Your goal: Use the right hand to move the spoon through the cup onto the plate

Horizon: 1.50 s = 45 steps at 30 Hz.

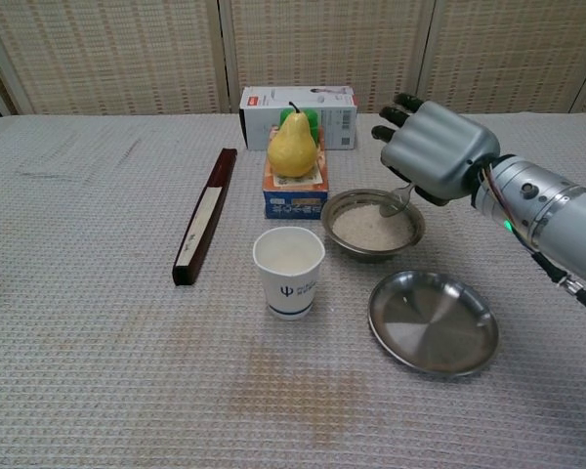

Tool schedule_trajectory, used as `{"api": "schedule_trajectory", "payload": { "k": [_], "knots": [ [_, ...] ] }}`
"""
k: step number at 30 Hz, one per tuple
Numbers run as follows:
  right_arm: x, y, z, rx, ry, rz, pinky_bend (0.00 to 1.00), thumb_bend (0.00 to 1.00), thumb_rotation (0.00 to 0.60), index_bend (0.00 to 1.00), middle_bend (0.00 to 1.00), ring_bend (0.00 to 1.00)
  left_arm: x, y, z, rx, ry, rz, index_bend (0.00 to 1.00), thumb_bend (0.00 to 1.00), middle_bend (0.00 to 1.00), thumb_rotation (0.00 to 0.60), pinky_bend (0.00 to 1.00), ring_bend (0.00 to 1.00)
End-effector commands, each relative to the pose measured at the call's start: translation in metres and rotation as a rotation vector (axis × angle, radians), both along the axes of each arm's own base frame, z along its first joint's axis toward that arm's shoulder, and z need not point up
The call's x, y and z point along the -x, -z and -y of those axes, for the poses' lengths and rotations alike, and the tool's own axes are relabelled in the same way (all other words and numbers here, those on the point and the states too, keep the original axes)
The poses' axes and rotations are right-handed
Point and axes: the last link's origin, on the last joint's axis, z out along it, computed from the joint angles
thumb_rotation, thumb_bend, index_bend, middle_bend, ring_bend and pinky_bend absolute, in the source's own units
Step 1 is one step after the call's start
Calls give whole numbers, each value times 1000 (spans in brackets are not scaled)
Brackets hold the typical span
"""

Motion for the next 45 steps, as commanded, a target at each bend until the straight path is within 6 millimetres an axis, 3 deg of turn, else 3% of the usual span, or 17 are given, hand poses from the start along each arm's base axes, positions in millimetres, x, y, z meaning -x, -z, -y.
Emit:
{"api": "schedule_trajectory", "payload": {
  "k": [1,23,36,45],
  "knots": [
    [-1,5,0,-9,-7,-17,8,440,600,741,134,0,0,1,-1,0,-4,-2,0,493,0,600,92,0],
    [-10,33,-8,-65,-29,-30,8,439,600,739,134,0,2,1,-4,2,-14,-5,0,492,0,600,92,0],
    [6,34,-12,-99,128,184,8,439,600,741,135,0,2,1,-4,0,-15,-7,0,492,0,600,92,0],
    [10,24,-14,-97,142,273,8,439,600,740,135,0,2,4,-5,7,-18,-17,0,492,0,600,92,0]
  ]
}}
